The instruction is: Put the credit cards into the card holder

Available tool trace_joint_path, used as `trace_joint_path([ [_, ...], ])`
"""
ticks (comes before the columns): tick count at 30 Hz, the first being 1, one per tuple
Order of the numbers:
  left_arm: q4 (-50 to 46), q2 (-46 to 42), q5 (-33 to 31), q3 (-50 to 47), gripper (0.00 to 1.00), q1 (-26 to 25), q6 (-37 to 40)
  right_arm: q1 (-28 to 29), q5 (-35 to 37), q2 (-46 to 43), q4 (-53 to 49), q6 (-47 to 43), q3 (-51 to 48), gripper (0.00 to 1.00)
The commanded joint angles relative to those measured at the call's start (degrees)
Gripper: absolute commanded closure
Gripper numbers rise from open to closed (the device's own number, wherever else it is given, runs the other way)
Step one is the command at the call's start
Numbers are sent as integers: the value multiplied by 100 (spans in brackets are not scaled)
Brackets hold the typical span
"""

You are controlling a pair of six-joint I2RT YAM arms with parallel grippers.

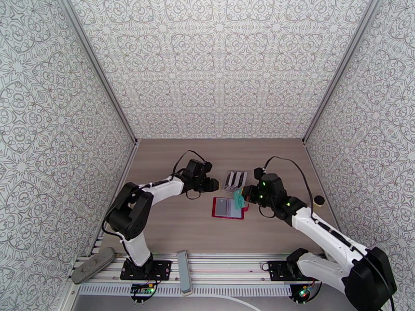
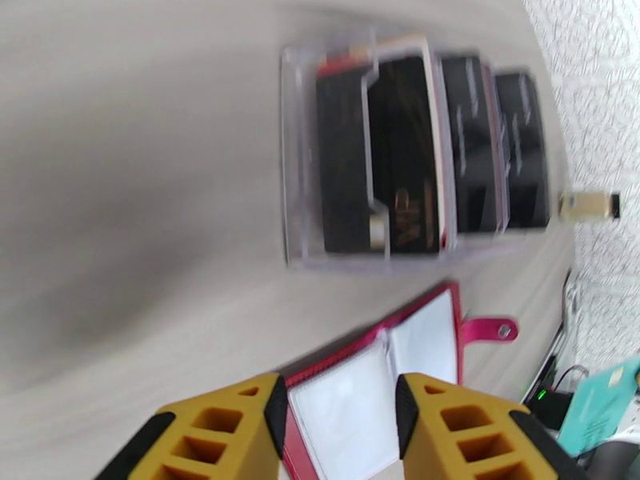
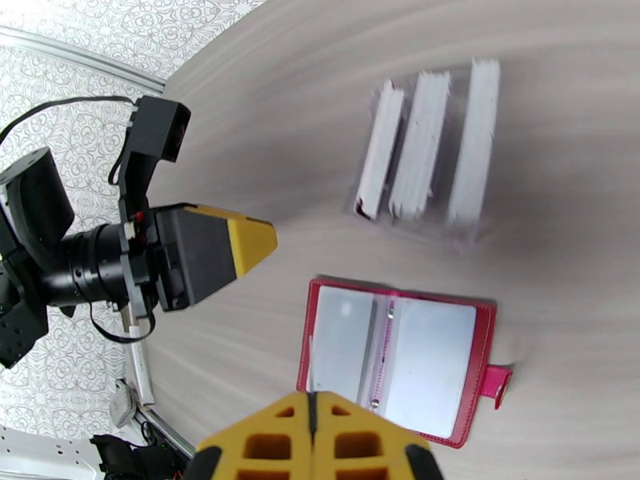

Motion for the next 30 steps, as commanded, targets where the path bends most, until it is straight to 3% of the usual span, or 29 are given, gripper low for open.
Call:
trace_joint_path([
  [1,-200,-151,-196,-226,57,-192,239,-49,-110,-231,734,254,-335,100],
  [17,-297,-252,-592,-784,58,-615,211,-55,-373,365,2587,630,-1520,100],
  [30,-452,-488,-898,-933,58,-785,78,-70,-658,1425,4275,940,-1917,100],
])
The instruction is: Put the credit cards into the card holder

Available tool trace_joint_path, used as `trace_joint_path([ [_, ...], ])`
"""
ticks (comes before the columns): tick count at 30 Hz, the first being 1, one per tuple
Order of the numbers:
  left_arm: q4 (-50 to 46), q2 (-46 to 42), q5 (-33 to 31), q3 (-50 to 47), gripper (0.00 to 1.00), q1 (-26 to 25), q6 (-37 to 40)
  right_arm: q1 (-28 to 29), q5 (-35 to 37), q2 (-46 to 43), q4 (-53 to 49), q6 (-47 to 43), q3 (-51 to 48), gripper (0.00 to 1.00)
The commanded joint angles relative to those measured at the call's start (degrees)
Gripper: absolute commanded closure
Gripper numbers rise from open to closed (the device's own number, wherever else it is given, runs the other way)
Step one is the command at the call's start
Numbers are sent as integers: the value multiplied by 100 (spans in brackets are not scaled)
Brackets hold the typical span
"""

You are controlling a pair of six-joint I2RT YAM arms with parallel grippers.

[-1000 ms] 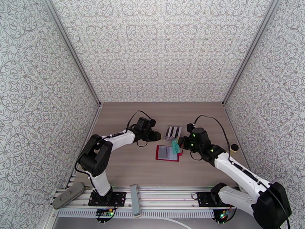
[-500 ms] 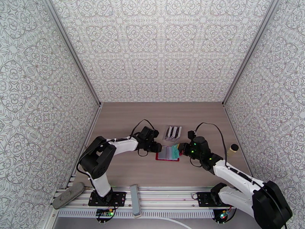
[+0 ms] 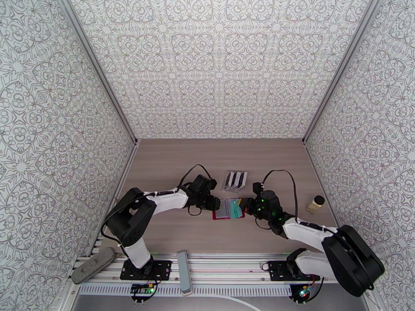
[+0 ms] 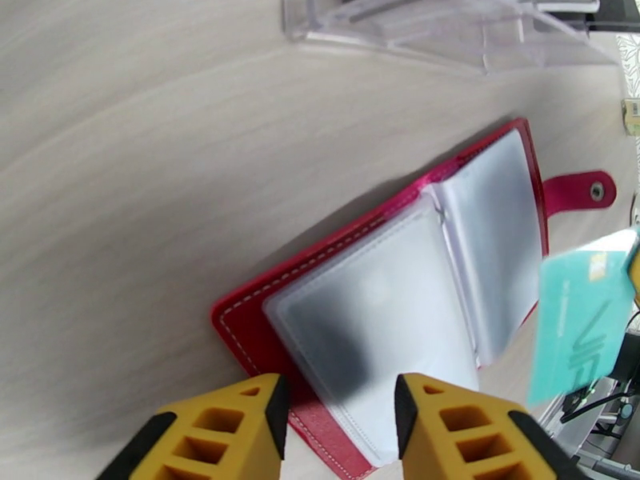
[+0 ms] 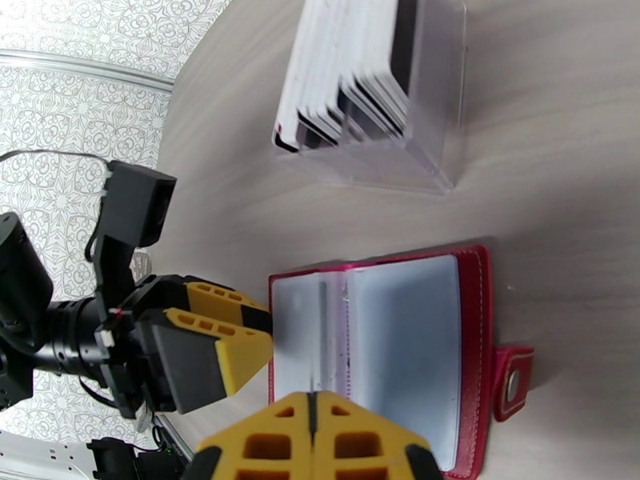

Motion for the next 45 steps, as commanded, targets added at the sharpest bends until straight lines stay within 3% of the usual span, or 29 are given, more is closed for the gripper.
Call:
trace_joint_path([
  [1,-227,-198,-223,-68,58,-30,-25,-53,-168,201,687,112,-57,100],
  [10,-497,-412,-463,-14,57,-8,15,-135,-430,650,813,-45,128,100],
  [25,-337,-71,-191,-133,57,-284,-476,-298,-847,1315,1363,-80,308,100],
  [45,-913,839,-439,478,61,-509,337,-635,-768,1083,1395,-127,-46,100],
])
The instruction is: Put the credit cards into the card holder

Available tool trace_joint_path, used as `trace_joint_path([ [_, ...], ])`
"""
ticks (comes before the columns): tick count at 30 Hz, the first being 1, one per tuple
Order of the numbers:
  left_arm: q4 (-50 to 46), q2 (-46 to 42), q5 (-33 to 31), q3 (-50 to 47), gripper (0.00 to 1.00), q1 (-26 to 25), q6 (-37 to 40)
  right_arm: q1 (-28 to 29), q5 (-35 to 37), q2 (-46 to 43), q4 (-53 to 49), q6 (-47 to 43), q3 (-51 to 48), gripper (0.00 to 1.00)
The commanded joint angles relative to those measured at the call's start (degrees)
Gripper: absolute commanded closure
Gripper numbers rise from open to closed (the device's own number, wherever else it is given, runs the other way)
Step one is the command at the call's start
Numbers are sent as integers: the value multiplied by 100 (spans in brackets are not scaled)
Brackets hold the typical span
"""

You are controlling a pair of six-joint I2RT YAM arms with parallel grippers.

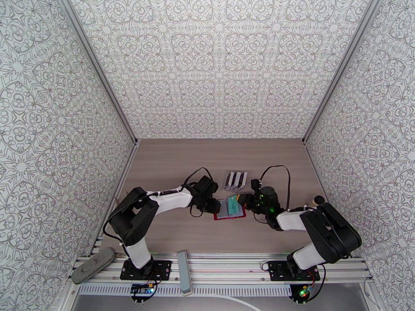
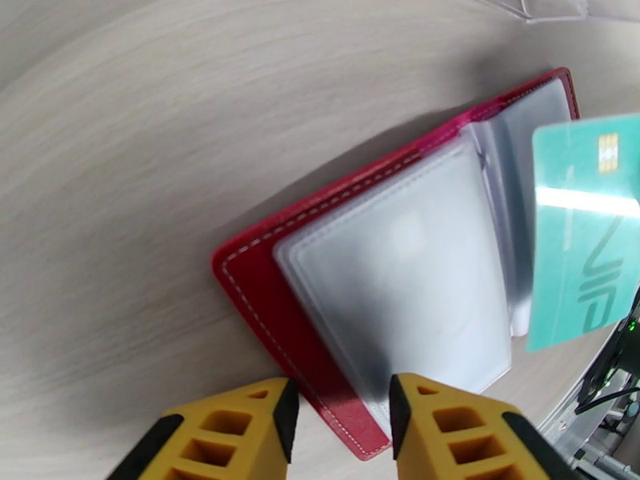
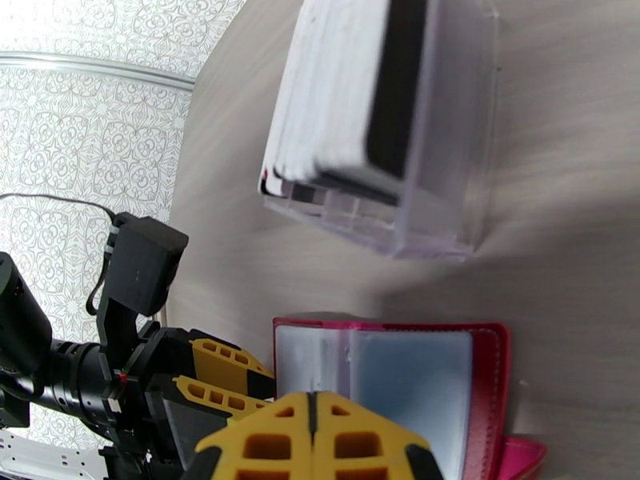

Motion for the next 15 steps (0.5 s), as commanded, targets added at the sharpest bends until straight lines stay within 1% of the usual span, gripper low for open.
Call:
trace_joint_path([
  [1,23,599,-144,13,61,-257,348,-109,-18,-206,-18,-87,-189,100],
  [6,-80,909,-144,277,61,-497,572,-166,-1,-388,-127,-137,-303,100],
  [15,-135,1175,-54,569,60,-690,770,-412,-59,-622,-299,-221,-445,100],
])
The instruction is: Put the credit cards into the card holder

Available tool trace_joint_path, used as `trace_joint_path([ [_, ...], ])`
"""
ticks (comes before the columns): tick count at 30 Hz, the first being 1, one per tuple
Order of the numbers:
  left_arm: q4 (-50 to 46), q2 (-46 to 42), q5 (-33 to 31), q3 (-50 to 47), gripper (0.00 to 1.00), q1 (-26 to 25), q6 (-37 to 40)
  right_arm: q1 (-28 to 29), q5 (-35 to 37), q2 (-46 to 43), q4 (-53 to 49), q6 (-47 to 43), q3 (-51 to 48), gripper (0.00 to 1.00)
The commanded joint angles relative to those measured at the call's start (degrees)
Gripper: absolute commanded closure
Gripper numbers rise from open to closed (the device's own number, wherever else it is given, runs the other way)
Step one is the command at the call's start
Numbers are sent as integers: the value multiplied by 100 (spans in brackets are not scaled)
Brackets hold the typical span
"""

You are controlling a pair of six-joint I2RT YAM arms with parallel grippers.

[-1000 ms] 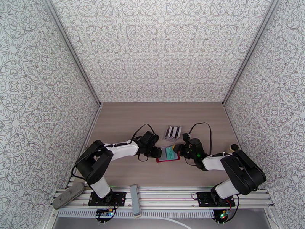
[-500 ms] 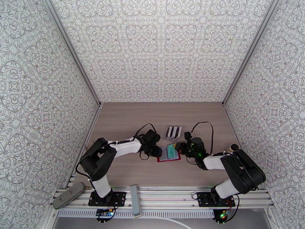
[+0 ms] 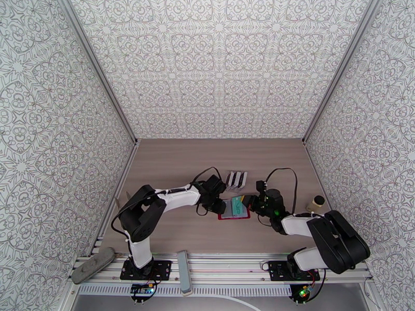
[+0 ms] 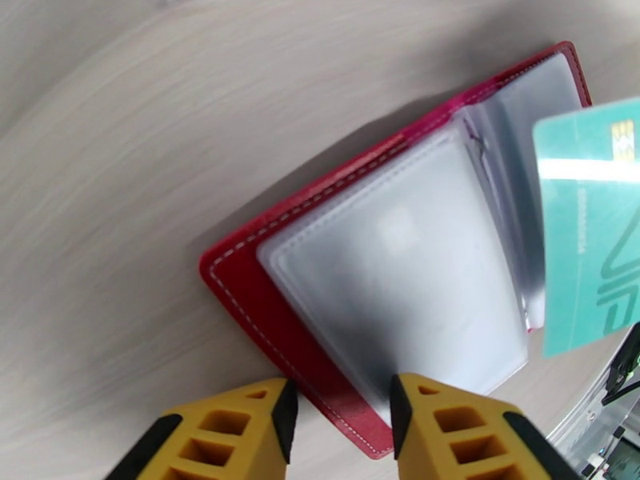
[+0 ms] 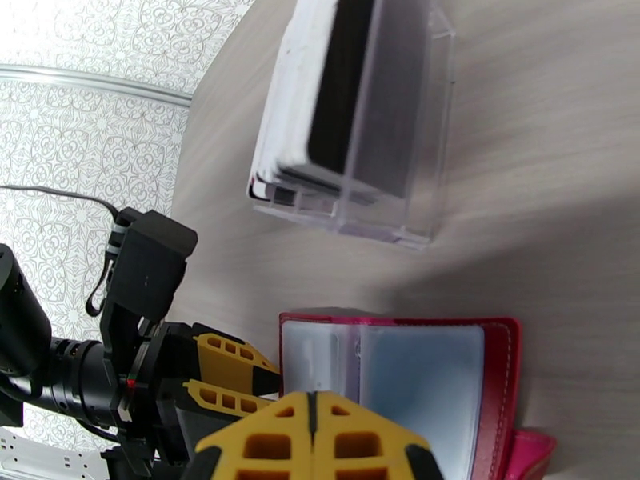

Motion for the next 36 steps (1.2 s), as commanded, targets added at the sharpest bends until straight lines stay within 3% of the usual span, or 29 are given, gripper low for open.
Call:
trace_joint_path([
  [1,264,674,212,-152,60,-313,226,-155,-81,-147,-169,-160,-125,100],
  [13,370,770,391,-53,60,-337,320,-514,-249,-262,-344,-331,-217,100],
  [25,484,775,493,-144,60,-255,270,-599,-338,222,126,-281,-262,100],
  [36,537,761,511,-271,61,-139,223,-816,-355,-27,-181,-433,-342,100],
])
